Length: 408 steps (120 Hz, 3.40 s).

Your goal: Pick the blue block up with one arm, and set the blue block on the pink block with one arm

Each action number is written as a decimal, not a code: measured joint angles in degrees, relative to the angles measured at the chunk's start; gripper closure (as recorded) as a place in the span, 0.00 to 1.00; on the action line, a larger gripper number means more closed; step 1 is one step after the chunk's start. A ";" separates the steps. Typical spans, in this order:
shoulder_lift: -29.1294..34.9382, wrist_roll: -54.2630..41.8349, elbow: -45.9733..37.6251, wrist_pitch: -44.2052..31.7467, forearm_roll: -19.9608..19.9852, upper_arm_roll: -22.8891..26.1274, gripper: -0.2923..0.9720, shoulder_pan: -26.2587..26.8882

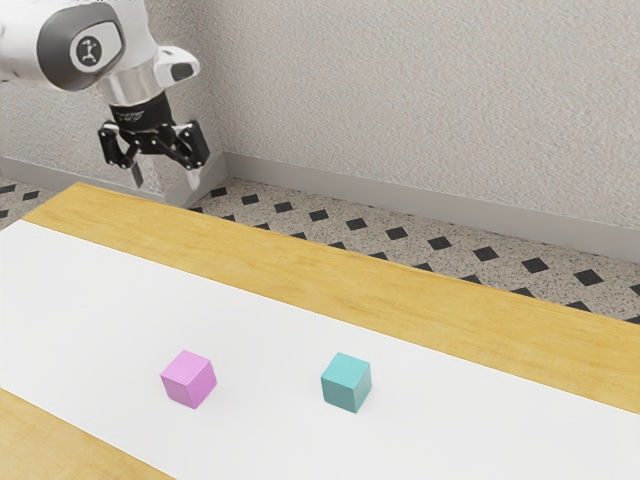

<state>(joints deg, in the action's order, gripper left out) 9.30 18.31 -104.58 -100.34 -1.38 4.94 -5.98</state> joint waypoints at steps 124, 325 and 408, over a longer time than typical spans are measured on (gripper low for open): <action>-22.97 -7.17 -7.87 -24.28 7.64 5.33 0.23 12.60; -30.52 6.44 -12.82 -39.82 1.84 6.26 0.43 18.02; -1.88 10.24 -33.36 -34.79 -1.19 4.98 0.54 7.55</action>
<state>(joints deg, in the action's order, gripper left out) 7.42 28.54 -137.95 -135.13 -2.57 9.92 1.57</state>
